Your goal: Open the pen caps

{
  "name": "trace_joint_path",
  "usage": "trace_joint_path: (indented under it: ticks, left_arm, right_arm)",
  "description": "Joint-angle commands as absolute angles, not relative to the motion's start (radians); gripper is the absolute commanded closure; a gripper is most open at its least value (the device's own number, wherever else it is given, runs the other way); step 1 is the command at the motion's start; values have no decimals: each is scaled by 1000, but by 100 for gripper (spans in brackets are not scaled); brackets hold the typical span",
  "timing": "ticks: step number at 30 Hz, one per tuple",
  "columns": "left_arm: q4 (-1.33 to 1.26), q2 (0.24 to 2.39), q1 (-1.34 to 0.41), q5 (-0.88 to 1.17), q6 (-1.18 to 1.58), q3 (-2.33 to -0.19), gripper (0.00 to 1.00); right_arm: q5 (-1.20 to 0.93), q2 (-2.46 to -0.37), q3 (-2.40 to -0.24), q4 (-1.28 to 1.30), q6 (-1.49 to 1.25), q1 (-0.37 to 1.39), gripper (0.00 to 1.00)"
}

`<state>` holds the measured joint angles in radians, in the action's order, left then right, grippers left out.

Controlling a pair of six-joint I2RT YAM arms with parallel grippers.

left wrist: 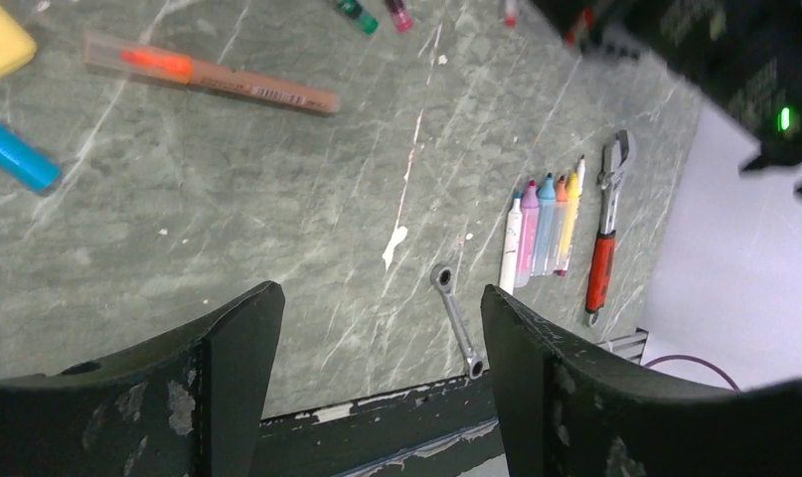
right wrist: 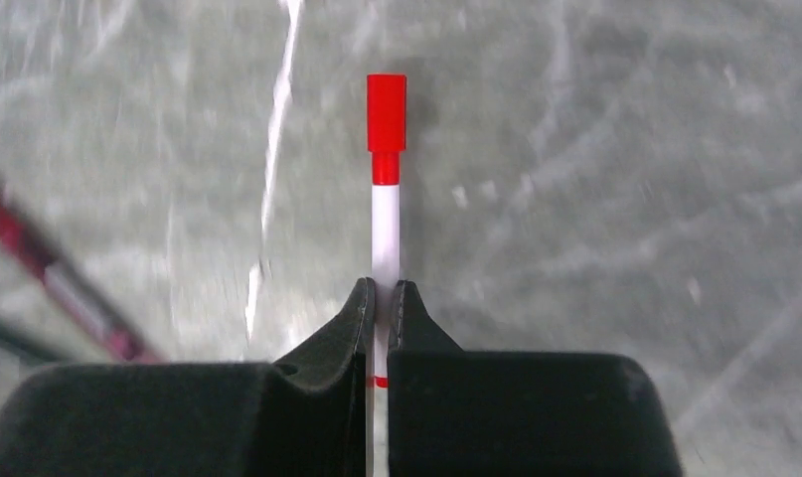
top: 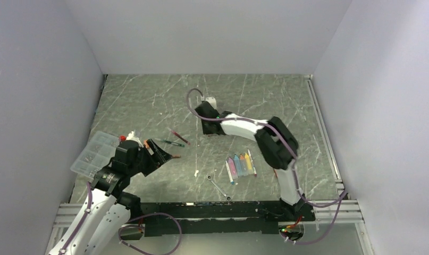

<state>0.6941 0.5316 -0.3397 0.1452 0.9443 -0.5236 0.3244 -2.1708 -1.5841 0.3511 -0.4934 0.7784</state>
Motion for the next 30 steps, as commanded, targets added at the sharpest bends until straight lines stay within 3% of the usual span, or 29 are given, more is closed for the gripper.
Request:
trace_joint_path:
  ticks: [1, 9, 17, 30]
  left_arm:
    - [553, 520, -336, 172, 946, -563, 22]
    - [-72, 589, -337, 444, 981, -487, 18]
    - [-427, 866, -369, 627, 984, -532, 25]
    - [-442, 1038, -640, 523, 862, -664, 33]
  right_arm:
    - [215, -1817, -1280, 55, -454, 795, 100]
    - [87, -1231, -806, -147, -427, 935, 100]
    - [13, -807, -521, -233, -584, 977, 100]
    - [5, -743, -471, -286, -645, 983, 100]
